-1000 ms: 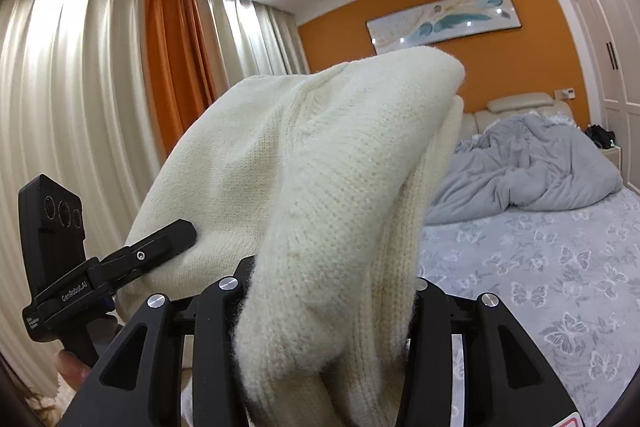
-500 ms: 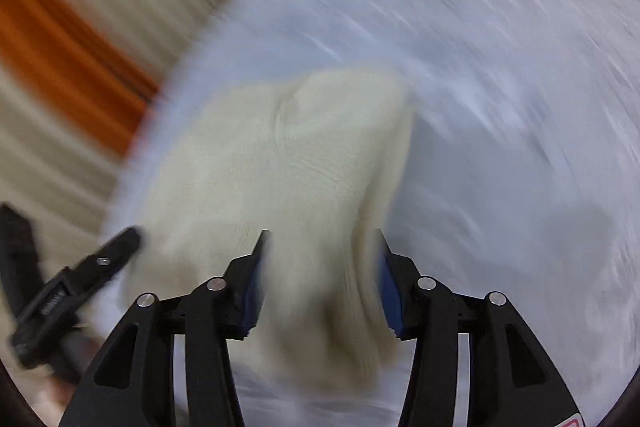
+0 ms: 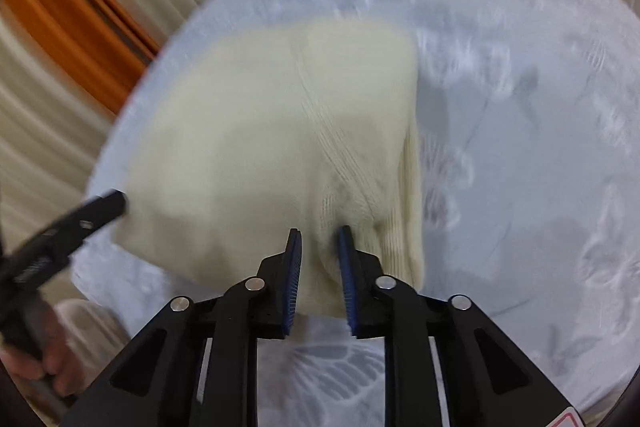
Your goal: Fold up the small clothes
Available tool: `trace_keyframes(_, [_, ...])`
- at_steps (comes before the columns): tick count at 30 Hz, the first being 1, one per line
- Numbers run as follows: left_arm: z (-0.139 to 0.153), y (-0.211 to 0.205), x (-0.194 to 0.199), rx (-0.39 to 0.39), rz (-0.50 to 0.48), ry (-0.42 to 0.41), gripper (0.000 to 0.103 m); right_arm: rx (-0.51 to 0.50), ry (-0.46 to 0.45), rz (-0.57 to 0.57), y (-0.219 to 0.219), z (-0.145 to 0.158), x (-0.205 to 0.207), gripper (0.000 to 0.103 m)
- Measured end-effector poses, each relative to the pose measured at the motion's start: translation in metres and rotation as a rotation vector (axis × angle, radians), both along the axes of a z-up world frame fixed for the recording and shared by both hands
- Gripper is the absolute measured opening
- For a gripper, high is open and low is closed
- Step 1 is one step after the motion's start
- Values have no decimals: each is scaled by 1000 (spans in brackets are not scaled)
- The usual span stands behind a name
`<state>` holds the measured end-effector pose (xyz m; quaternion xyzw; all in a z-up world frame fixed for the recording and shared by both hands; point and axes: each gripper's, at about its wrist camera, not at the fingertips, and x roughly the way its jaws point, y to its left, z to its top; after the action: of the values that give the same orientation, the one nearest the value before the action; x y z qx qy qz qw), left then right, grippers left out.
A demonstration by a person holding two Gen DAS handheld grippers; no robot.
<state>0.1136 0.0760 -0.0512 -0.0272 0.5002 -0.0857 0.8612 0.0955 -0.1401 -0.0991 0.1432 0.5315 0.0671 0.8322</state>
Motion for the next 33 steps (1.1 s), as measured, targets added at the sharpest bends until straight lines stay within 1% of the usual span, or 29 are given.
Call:
trace_keyframes(1, [-6,-1,2,5,0,14,60,6,0,-9,-1,4,0,13])
trace_keyframes(3, [-9,-1,2,8,-1,20,60,26,-33,-20,-3,24,-6,16])
trace_keyframes(6, [-6,-1,-1,11,-12,12,60,-1,-91,-37,-7,54,-8,16])
trace_keyframes(8, [-9,-1,2,26,-14,14,60,-4,-97,-55,-13,60,-1,20])
trace_keyframes(11, [-11,0,3,30,-8,21,61,-20,-127,-86,-23,67,23,21])
trace_keyframes(12, [-12,1,4,31,-4,25,61,-22,-126,-87,-25,66,35,21])
trace_keyframes(14, [-15,3,5,28,-2,39,62,-32,-73,-66,-22,48,58,21])
trace_keyframes(16, [-19,5,7,28,1,45,62,-62,66,-16,-12,7,83,21])
trace_keyframes(17, [-21,5,8,30,3,48,64,-80,69,-4,-8,-3,86,19])
trace_keyframes(18, [-23,5,9,28,0,55,66,-110,42,4,-5,0,87,19])
trace_keyframes(20, [-22,6,8,30,0,48,65,-118,53,-18,-3,13,84,19])
trace_keyframes(22, [-15,7,2,26,-11,32,64,-83,-8,-19,-4,37,60,21])
trace_keyframes(23, [-9,8,-3,20,-11,14,66,-96,-38,-22,-4,48,44,23])
trace_keyframes(24, [-4,9,-9,12,-5,-5,74,-132,-66,-37,-5,57,24,36])
trace_keyframes(25, [3,11,-19,-1,15,-31,80,-163,-92,-54,-5,63,4,46])
trace_keyframes(26, [8,11,-28,-15,36,-54,94,-176,-107,-69,-6,66,-18,62])
trace_keyframes(27, [11,11,-34,-28,50,-73,98,-184,-115,-87,-7,66,-42,67])
trace_keyframes(29, [13,7,-52,-44,73,-102,98,-196,-121,-103,-8,61,-75,67])
trace_keyframes(31, [8,-1,-66,-42,71,-106,98,-208,-127,-131,-9,52,-108,71])
trace_keyframes(33, [-2,-13,-82,-18,63,-97,98,-210,-134,-155,-9,44,-127,76])
